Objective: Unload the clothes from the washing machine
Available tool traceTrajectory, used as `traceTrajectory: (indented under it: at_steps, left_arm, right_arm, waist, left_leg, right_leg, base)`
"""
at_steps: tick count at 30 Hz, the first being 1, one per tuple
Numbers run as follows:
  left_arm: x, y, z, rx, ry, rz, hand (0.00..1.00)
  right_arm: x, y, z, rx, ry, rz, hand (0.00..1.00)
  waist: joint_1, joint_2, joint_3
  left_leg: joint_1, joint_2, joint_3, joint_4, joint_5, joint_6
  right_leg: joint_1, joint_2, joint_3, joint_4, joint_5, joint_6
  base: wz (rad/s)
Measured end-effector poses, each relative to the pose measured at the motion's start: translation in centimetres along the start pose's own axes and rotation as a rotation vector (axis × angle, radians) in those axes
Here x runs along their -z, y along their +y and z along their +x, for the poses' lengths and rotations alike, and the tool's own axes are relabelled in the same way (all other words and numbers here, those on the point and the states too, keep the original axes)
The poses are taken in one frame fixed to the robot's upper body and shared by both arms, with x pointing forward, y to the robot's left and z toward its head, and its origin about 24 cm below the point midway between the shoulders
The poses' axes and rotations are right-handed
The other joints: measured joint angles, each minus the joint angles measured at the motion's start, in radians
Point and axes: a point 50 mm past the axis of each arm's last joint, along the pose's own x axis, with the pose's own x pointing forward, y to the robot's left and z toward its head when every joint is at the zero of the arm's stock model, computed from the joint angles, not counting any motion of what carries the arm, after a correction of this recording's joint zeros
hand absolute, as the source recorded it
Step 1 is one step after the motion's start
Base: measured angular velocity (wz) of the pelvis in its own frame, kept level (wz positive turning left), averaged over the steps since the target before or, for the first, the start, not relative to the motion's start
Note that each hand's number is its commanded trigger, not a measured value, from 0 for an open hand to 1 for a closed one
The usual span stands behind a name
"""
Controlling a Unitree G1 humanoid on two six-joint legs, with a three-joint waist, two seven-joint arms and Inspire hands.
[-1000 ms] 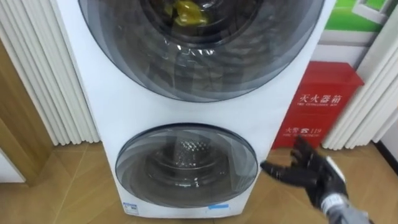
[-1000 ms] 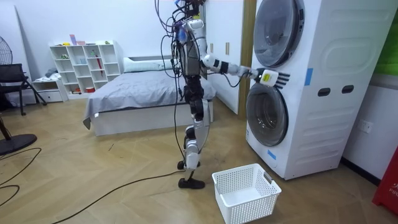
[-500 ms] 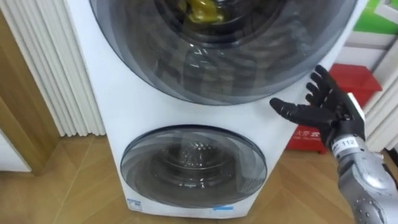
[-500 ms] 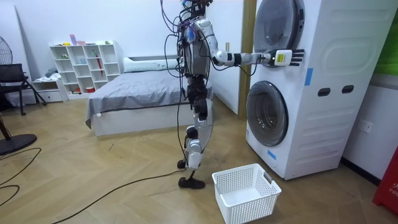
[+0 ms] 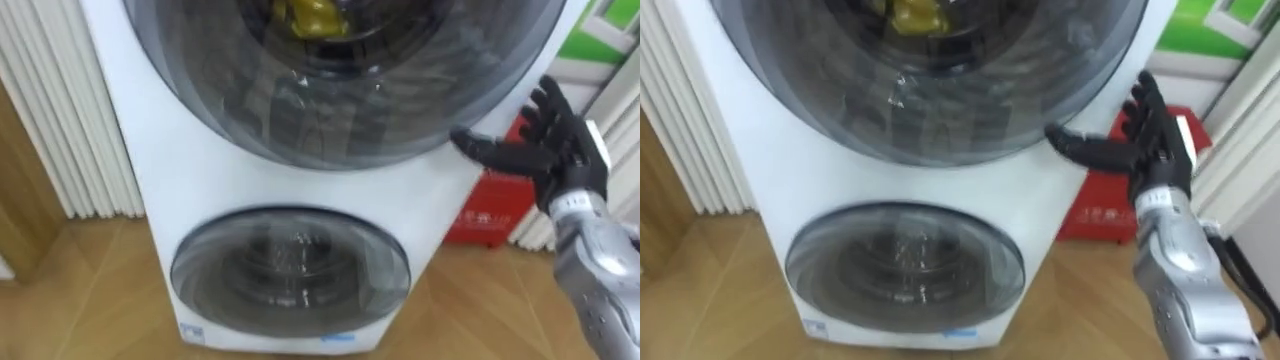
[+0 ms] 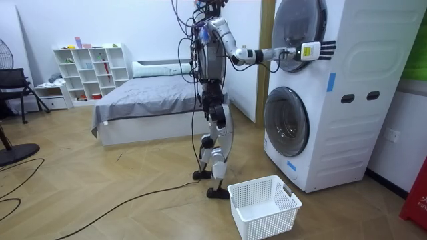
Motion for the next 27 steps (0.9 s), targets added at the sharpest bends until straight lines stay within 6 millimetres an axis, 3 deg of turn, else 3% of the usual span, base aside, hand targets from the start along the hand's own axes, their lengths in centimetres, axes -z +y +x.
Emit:
traceTrajectory:
  at_steps: [3, 13, 27]
  left_arm:
    - [-0.2, -0.1, 0.0, 0.003, -0.008, 0.008, 0.0]
    - [-0.5, -0.1, 0.0, 0.012, -0.016, 0.014, 0.0]
    - [-1.6, 0.1, 0.1, 0.01, -0.043, 0.006, 0.0]
  right_arm:
    - [-0.3, 0.3, 0.2, -0.014, -0.006, 0.001, 0.0]
    - [-0.5, 0.5, 0.2, -0.044, -0.013, 0.01, 0.0]
    - [-0.8, 0.7, 0.2, -0.053, -0.036, -0.064, 0.0]
  waist:
    - [0.0, 0.005, 0.0001]
    - [0.0, 0.013, -0.0045]
    - [-0.004, 0.019, -0.0108]
  left_leg:
    - [-0.005, -0.012, 0.004, 0.002, 0.002, 0.009]
    - [-0.02, -0.01, -0.006, 0.016, 0.002, 0.009]
    - [-0.026, -0.01, 0.0, 0.026, 0.002, 0.009]
  right_leg:
    - [-0.001, -0.006, 0.001, 0.001, -0.014, 0.002]
    - [0.006, -0.007, -0.018, 0.004, -0.019, -0.003]
    - [-0.003, -0.007, -0.013, 0.003, -0.019, -0.003]
  base:
    - [0.09]
    - [0.07]
    - [-0.01]
